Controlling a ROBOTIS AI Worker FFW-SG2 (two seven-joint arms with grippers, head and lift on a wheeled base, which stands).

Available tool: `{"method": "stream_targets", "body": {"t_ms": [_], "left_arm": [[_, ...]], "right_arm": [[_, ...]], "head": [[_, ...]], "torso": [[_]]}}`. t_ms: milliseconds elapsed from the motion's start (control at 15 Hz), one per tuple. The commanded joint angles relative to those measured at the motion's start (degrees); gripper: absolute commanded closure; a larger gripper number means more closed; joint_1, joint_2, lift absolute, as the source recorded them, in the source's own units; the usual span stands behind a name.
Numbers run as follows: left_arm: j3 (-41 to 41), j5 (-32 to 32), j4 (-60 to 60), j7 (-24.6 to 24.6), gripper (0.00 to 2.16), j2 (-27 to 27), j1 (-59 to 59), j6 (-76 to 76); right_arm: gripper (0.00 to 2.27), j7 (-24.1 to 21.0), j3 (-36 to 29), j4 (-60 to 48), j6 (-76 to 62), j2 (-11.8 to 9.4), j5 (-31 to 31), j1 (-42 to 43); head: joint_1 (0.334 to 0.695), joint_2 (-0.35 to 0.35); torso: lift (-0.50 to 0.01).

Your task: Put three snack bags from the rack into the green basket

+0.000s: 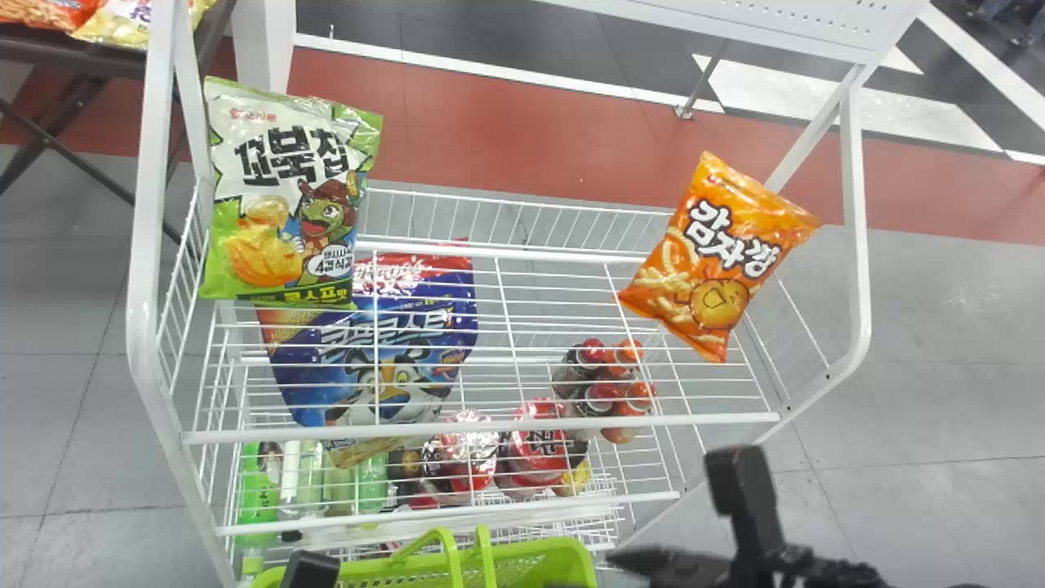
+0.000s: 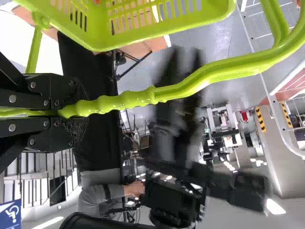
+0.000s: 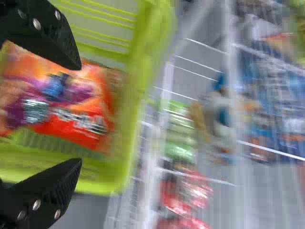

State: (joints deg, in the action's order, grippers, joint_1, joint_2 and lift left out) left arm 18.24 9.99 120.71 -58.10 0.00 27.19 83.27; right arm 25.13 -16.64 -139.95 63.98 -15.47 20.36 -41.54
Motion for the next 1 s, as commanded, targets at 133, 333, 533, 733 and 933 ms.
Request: {"method": "stream_targets", "body": {"t_ms": [133,333,533,733,933], "left_arm": [[0.0,0.1,-0.1,0.3,1.41,-0.1,0.4,-0.7],[0.3,0.0,-0.3,0.4,1.41,-0.1,0.5,-0.9],[0.8,-0.3,-0.5,0.9,1.41,-0.1,0.5,-0.9],[0.9,-0.3,-0.5,0.9,1.41,-0.1,0.4,-0.5],[1.5,-0.5,-0.8,0.4,1.41,-0.1,-0.7,0.5]], "right_arm": [[0.08,-7.0,-1.0,7.3,-35.5,1.0,1.1,2.1],[0.08,-15.1,-0.1,18.6,-48.7,2.7,2.3,9.8],[0.09,-25.5,2.4,28.8,-56.5,2.6,0.0,18.5],[0.09,-30.9,3.8,36.9,-56.1,2.3,-3.8,26.7],[0.09,-37.0,3.5,43.6,-54.2,1.5,-6.8,31.6]], "head": [[0.695,-0.35],[0.695,-0.35],[0.695,-0.35],[0.695,-0.35],[0.695,-0.35]], "torso": [[0.0],[0.0],[0.0],[0.0],[0.0]]}}
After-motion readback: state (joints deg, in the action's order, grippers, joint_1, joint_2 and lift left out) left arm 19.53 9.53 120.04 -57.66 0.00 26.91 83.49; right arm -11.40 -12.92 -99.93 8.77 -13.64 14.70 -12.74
